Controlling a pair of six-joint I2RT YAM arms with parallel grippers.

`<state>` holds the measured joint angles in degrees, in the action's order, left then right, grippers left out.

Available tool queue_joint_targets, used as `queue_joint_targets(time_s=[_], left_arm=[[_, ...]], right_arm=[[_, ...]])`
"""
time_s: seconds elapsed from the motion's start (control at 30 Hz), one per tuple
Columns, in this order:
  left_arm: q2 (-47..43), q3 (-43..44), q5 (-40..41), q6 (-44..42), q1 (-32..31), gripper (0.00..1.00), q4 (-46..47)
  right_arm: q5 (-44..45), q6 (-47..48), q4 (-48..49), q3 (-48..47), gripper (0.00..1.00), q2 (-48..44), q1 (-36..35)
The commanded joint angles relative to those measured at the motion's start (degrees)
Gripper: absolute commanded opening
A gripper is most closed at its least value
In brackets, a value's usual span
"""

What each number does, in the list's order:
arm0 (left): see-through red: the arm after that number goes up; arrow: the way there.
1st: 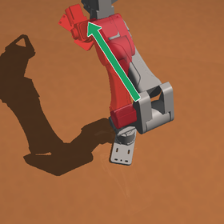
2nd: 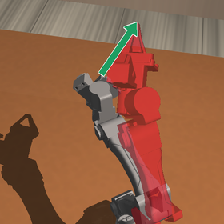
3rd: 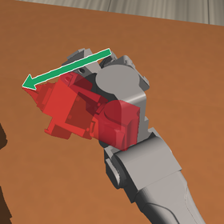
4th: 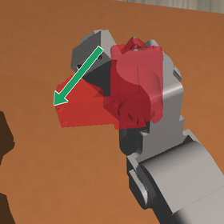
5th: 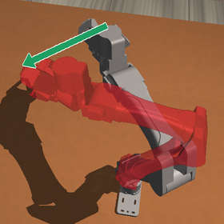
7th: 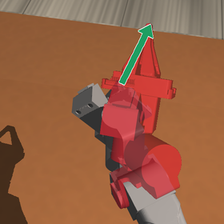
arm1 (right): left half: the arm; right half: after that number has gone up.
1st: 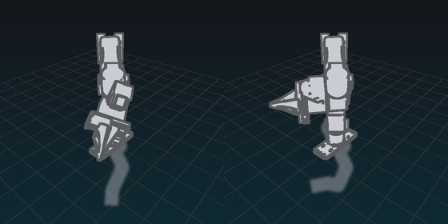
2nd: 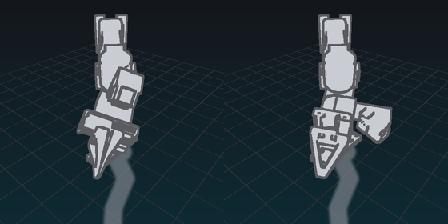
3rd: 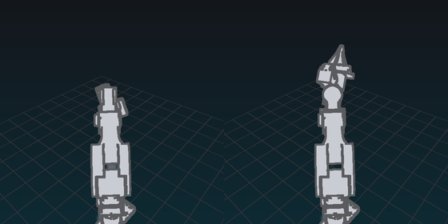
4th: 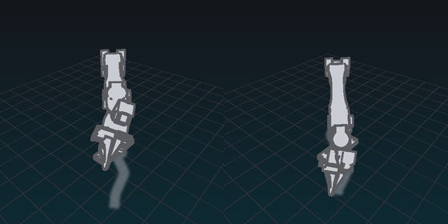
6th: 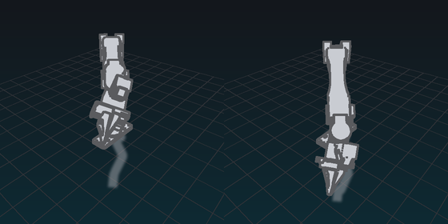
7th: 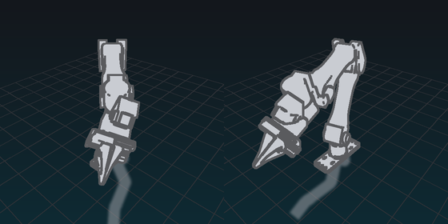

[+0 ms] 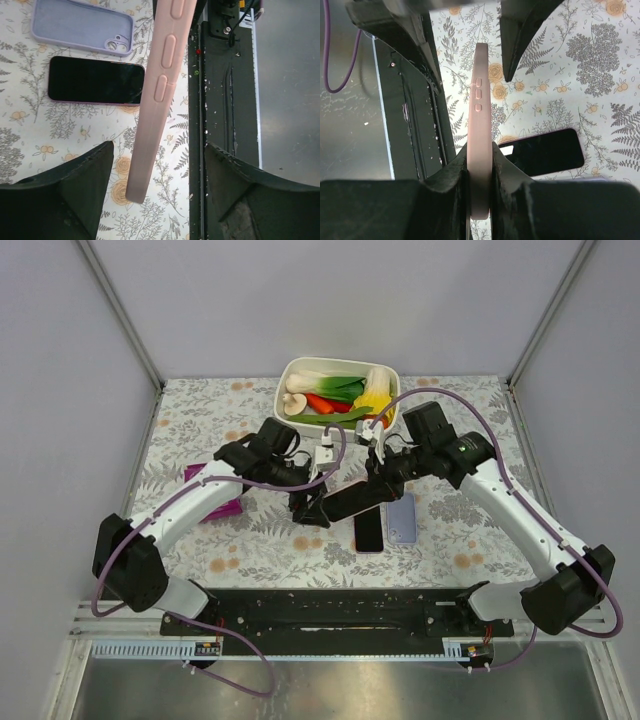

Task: Take the phone out of the phone case
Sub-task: Pick up the phone at the center of the board.

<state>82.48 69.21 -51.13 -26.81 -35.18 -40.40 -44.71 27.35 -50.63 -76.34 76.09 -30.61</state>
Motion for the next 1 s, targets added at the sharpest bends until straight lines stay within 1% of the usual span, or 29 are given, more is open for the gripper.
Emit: queue_joint_targets(time_s=[0.0, 0.17, 0.23, 0.3, 0.33, 0.37, 0.4, 0.43, 0.5, 0.53, 0.57, 0.63, 0.7, 0.87, 0.97], left_arm=[[1.45, 2.51, -4.76, -0.18, -1.20, 0.72, 1.64], [3.30, 3.12, -6.17, 0.35, -2.09, 0.45, 1.64], [3.65, 3.21, -6.61, 0.44, -2.17, 0.28, 1.64], [3.83, 3.21, -6.79, 0.35, -2.17, 0.00, 1.29], [3.74, 3.30, -6.52, 0.35, -2.17, 0.00, 1.20], [3.48, 3.13, -6.43, 0.27, -2.17, 0.00, 1.03], [3.13, 2.95, -6.09, 0.18, -2.17, 0.00, 0.85], [2.52, 2.86, -5.82, 0.26, -2.17, 0.00, 0.85], [1.46, 2.60, -5.21, 0.35, -2.09, 0.00, 0.85], [0.85, 2.34, -5.03, 0.70, -2.00, 0.00, 1.11], [0.23, 2.16, -4.94, 0.97, -1.74, 0.00, 1.29], [-1.52, 1.55, -5.20, 2.54, -0.86, 0.00, 2.95], [-3.02, 1.28, -5.29, 3.25, 0.19, 0.00, 3.75], [-7.67, 0.22, -4.68, 7.20, 3.80, 0.00, 8.14], [-9.26, 1.63, -1.70, 6.07, 3.71, 0.00, 5.87]], right_arm=[[-4.42, -1.16, 4.75, -3.91, 0.00, -1.56, -0.59], [-4.69, -1.95, 5.89, -3.82, 0.00, -1.91, -0.50], [-4.69, -2.48, 6.59, -3.47, 0.00, -2.09, -0.59], [-4.34, -2.92, 7.21, -3.21, 0.00, -2.53, -0.50], [-3.81, -3.18, 7.65, -3.03, 0.00, -2.70, -0.59], [-2.85, -3.79, 8.18, -2.86, 0.02, -3.05, -0.59], [-2.14, -4.15, 8.53, -2.77, 0.10, -3.14, -0.50], [-1.44, -4.85, 8.88, -2.68, 0.21, -3.41, -0.59], [0.14, -5.90, 9.58, -2.77, 0.40, -3.67, -0.50], [1.10, -6.95, 10.11, -2.77, 0.56, -3.93, -0.59], [2.25, -7.83, 10.72, -2.85, 0.66, -4.11, -0.59], [4.27, -9.33, 11.43, -3.20, 0.73, -4.55, -0.50], [6.03, -10.39, 11.70, -4.26, 0.75, -4.81, -0.59], [9.99, -13.37, 12.31, -7.15, 0.77, -6.04, -0.50], [10.43, -14.69, 12.40, -9.88, 0.77, -6.13, -0.42]])
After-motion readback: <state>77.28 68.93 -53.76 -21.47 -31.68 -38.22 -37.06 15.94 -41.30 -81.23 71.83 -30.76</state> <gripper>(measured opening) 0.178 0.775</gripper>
